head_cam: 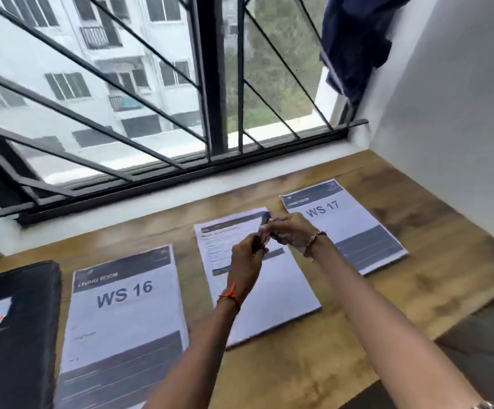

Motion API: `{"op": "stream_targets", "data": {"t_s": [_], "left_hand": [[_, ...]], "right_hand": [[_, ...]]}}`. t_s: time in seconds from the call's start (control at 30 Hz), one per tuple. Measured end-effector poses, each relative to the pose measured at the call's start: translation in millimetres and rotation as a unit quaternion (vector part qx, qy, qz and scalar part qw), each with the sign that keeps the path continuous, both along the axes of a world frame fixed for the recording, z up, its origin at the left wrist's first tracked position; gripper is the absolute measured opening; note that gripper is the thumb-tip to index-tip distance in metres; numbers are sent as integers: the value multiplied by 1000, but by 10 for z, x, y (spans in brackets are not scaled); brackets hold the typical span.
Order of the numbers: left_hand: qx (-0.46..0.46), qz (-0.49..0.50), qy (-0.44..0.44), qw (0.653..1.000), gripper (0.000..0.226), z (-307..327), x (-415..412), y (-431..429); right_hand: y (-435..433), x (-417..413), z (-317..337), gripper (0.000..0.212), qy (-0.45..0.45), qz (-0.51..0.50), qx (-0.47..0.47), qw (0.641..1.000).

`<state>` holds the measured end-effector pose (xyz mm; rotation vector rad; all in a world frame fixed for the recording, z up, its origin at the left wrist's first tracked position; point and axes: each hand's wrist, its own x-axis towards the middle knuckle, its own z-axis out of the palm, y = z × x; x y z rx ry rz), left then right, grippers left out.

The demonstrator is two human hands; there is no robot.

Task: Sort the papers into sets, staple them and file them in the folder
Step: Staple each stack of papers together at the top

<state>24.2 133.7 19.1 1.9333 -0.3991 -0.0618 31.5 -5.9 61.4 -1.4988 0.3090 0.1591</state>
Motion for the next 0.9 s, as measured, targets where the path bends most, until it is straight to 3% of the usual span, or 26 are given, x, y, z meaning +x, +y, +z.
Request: {"op": "stream_targets", "data": {"t_s": [0.1,0.23,0.37,0.47,0.6,0.77,0.9], "left_hand": [[-53,-56,75,994,20,10,-69,-627],[-128,-149,159,968,15,33,-172,-1484],[-117,-185,177,959,15,31,-246,-2346],[-36,-184,104,977,18,4,-276,-2940],[112,-193,36,974,62,-70,-385,-3565],[304,-299,-95,900,86,-313,-531,-3996],[397,-336,-118,846,87,-528,-693,-4115]], "right_hand": [[-679,-185,-13,18,-12,37,22,999],[-1581,-429,-108,21,-38,23,-45,998],[-2426,-640,-138,25,-41,-21,-79,996],[-2972,-755,-173,31,-23,-82,-71,994],[-3613,-818,-274,42,28,-198,-169,965],[-4300,-894,-462,38,96,-221,-381,892],[-4564,-937,-684,30,164,-210,-461,846]]}}
